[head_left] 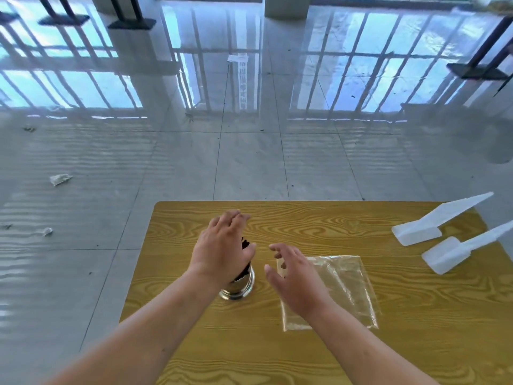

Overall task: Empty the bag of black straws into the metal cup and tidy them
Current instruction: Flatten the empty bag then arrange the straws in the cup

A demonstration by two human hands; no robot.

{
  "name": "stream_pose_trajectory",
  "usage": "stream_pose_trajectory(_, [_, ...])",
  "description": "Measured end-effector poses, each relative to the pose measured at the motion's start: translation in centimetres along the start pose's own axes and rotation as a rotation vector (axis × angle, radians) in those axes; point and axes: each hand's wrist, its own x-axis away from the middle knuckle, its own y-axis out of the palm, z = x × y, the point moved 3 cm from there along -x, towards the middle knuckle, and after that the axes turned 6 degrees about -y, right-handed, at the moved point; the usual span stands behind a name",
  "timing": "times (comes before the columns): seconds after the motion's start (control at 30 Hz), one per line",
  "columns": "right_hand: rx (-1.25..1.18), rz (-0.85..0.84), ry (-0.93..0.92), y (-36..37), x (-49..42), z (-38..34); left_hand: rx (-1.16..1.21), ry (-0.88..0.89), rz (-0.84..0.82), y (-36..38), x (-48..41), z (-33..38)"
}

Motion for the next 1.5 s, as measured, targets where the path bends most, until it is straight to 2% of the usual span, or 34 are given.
stream_pose_trajectory(0.17, [-0.194, -0.043, 0.152, 1.3, -1.9, -1.4, 0.054, -0.247, -0.264, -0.6, -2.1, -3.4])
stream_pose_trajectory(0.27, [-0.225, -0.061, 0.194, 1.9, -2.9, -1.8, 0.060, -0.264, -0.372, -0.1, -2.5, -4.1])
stream_pose_trajectory(0.37, [-0.231, -0.089, 0.211, 2.4, -3.7, -2.4, 0.087, -0.265, -0.401, 0.5, -2.3, -4.4])
stream_pose_trajectory(0.6, [-0.161, -0.088, 0.168, 3.0, -4.6, -3.5, 0.118, -0.224, -0.321, 1.0, -1.4, -5.3])
stream_pose_trajectory(1.03, [-0.058, -0.089, 0.092, 1.2, -6.1, -4.5, 0.009, -0.126, -0.230, -0.3, -3.0, -5.5])
stream_pose_trajectory(1.33, [-0.110, -0.041, 0.097, -0.1, -6.0, -5.4, 0.144, -0.135, -0.159, -2.0, -3.2, -5.6])
stream_pose_trajectory(1.5, [-0.229, 0.002, 0.078, -0.8, -6.2, -6.0, 0.257, -0.124, -0.048, -4.4, -3.1, -5.3])
